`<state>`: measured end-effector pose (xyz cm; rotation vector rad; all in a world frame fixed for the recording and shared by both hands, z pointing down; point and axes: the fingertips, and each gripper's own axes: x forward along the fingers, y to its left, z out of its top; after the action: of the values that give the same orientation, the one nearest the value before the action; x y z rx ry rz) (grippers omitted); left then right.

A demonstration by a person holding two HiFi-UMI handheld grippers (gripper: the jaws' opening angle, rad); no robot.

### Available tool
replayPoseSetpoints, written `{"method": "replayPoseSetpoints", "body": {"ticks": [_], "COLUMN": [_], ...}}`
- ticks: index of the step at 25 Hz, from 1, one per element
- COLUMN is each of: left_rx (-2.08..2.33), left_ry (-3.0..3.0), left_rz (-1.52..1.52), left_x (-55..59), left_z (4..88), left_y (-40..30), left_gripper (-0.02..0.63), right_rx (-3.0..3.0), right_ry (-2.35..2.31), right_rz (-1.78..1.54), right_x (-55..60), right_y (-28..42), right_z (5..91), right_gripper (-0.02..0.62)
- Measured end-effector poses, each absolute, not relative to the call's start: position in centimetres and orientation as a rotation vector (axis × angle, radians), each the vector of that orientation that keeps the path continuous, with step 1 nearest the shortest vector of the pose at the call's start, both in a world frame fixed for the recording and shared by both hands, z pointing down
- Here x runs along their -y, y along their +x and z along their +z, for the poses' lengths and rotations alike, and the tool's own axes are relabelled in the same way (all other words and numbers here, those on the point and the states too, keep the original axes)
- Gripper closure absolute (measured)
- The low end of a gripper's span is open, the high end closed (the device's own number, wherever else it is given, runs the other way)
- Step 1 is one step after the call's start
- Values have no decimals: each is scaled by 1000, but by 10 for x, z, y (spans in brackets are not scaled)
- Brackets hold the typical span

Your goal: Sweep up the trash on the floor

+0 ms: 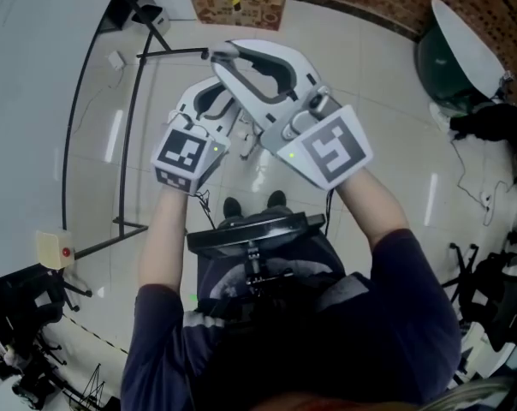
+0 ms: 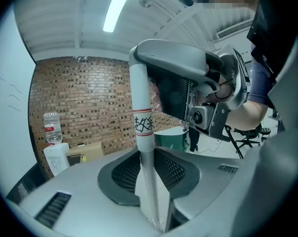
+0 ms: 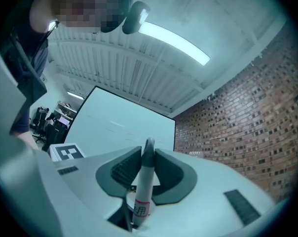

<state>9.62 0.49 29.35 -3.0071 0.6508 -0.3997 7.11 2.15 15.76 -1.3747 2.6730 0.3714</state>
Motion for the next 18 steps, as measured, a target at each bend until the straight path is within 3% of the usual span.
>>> {"method": "replayPoseSetpoints", "body": {"ticks": [4,7,11,14,17,18], "left_rx": [-614,-589,-562,-532,-500,-486], "left_ry": [-3032,-3049,-3076,-3080,-3084,-3085], "left_rz": [-420,-438,-455,-462,-462,-467], "left_x": [-9,-17,-28,-36,-44,-46], "left_z": [301,312,326,332,335,337], "left_y": [78,60,26,3,-19,-28], "left_gripper": [520,520,522,522,522,522], "right_rx": [-2673,-2669,-2698,-2809,-2847,-2856], "right_ry": [-1451,-1531,-1474,-1331,-1236,-1239], "right_rz": [395,358,239,139,41,32], "right_x": [-21,-18,-21,-28,-35,-36], "right_y": [56,42,8,-32,-57,-64], "right_z": [165,174,180,189,194,197], "right_gripper": [478,380,351,356,421,476]}}
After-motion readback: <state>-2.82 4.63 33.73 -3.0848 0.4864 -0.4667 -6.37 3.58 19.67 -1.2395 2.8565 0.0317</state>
